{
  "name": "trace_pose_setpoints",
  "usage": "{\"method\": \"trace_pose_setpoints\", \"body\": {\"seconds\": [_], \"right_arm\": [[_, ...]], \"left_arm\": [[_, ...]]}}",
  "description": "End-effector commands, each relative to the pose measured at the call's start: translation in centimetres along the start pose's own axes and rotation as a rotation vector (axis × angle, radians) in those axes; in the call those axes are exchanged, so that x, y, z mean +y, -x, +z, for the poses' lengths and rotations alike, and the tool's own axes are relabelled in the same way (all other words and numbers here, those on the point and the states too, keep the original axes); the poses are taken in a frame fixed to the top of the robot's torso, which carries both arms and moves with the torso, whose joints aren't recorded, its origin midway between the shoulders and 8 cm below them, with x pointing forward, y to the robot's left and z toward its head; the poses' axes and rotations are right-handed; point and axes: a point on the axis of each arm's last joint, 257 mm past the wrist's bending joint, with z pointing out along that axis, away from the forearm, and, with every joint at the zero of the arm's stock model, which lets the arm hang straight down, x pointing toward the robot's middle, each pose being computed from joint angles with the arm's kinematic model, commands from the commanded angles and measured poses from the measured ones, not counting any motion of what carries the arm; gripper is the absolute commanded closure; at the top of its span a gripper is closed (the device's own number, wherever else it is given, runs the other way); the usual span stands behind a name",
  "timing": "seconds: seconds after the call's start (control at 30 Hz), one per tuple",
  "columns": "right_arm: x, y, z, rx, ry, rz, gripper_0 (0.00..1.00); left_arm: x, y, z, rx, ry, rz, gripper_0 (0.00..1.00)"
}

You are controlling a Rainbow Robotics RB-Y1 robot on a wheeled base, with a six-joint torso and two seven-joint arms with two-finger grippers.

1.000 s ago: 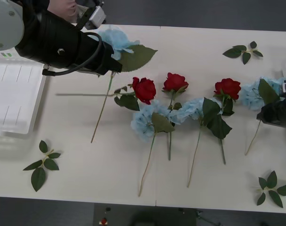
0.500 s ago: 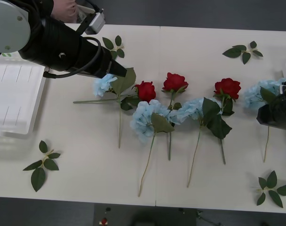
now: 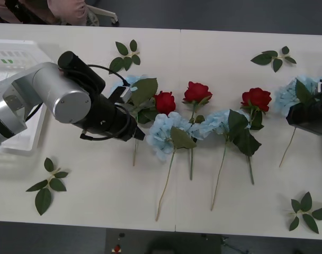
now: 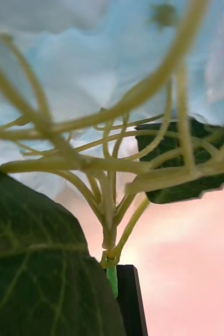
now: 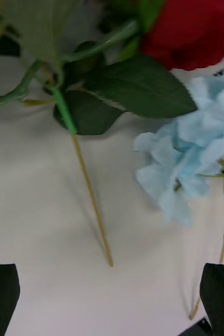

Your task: Put the red flowers into the right box and the blue flowers into the left box

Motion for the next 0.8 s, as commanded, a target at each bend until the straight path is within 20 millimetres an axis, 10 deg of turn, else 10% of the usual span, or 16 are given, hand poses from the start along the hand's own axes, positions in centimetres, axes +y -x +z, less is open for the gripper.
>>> {"method": "trace_pose_setpoints", "body": {"seconds": [0.03, 0.5, 0.6, 0.67, 0.7, 0.8], "right_arm": [[2.4, 6.4, -5.4, -0.069, 0.114, -0.246, 1.0], [17.8, 7.7, -20.1, -0.274, 0.799, -0.697, 1.0], [20.4, 8.3, -21.9, -0.365, 0.889, -0.705, 1.0], [21.3, 8.6, -22.4, -0.399, 0.921, -0.696, 1.0], [21.9, 8.8, -22.8, -0.424, 0.947, -0.683, 1.0], [23.0, 9.0, -23.2, -0.46, 0.992, -0.651, 1.0]], "left_arm": [[1.0, 4.6, -0.3, -0.1, 0.032, -0.091, 0.0], [0.6, 10.2, 5.4, -0.188, 0.266, 0.101, 0.02], [1.1, 10.2, 6.4, -0.205, 0.26, 0.112, 0.23], [1.4, 9.9, 6.8, -0.203, 0.264, 0.121, 0.51], [1.7, 9.8, 7.0, -0.203, 0.271, 0.129, 0.8], [1.8, 9.8, 7.0, -0.202, 0.281, 0.144, 0.93]]}}
